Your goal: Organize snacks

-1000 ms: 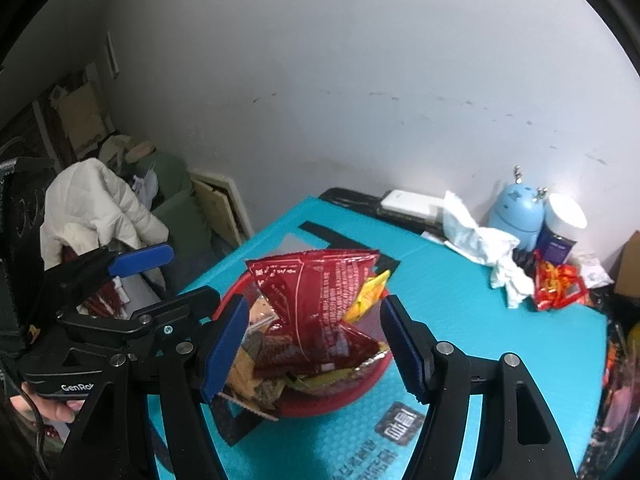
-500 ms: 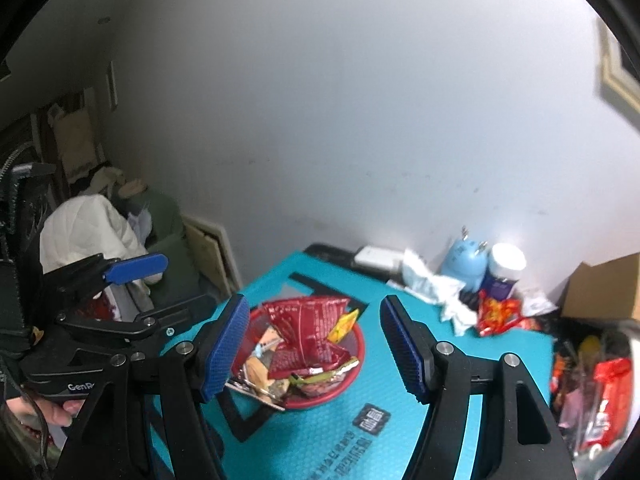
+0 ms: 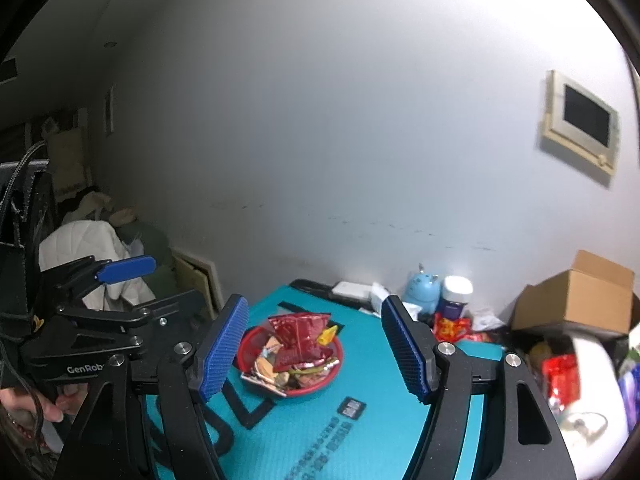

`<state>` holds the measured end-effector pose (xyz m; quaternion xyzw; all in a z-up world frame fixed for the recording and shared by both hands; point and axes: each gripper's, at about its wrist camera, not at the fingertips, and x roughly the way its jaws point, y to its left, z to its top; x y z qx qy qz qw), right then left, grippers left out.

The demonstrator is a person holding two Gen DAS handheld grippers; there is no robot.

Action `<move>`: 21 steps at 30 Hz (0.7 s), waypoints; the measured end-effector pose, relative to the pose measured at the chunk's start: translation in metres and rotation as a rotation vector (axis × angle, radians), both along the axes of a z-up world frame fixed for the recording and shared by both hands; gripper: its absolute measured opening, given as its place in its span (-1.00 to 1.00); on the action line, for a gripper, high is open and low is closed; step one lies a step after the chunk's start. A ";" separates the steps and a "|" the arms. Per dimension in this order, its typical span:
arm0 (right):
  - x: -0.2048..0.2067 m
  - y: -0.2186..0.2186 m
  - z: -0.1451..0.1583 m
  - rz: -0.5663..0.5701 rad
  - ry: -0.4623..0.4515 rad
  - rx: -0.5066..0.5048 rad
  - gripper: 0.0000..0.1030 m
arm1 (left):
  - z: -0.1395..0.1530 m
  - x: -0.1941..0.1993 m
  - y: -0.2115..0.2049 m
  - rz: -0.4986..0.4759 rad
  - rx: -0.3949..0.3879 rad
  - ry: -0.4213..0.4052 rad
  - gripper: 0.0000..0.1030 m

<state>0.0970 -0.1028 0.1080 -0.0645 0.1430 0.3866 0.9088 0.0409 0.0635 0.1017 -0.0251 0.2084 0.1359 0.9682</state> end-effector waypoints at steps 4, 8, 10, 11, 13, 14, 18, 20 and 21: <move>-0.018 -0.017 0.000 -0.039 -0.026 0.014 0.49 | 0.004 -0.018 -0.016 -0.010 0.012 -0.009 0.53; -0.036 -0.032 -0.004 -0.069 -0.039 0.024 0.63 | 0.004 -0.033 -0.027 -0.021 0.001 -0.007 0.74; -0.042 -0.037 -0.007 -0.078 -0.039 0.026 0.64 | 0.002 -0.041 -0.033 -0.022 0.001 -0.016 0.86; -0.046 -0.041 -0.009 -0.087 -0.037 0.028 0.66 | 0.001 -0.045 -0.036 -0.022 0.004 -0.022 0.88; -0.051 -0.046 -0.014 -0.098 -0.026 0.028 0.69 | -0.002 -0.053 -0.043 -0.022 0.009 -0.019 0.88; -0.053 -0.049 -0.018 -0.104 -0.017 0.026 0.69 | -0.003 -0.055 -0.046 -0.025 0.009 -0.016 0.88; -0.065 -0.065 -0.029 -0.129 0.002 0.018 0.69 | -0.013 -0.066 -0.054 -0.033 -0.002 -0.003 0.88; -0.071 -0.070 -0.035 -0.133 0.014 0.014 0.69 | -0.019 -0.072 -0.057 -0.035 -0.014 0.004 0.88; -0.073 -0.071 -0.038 -0.133 0.020 0.012 0.69 | -0.023 -0.074 -0.058 -0.038 -0.023 0.009 0.88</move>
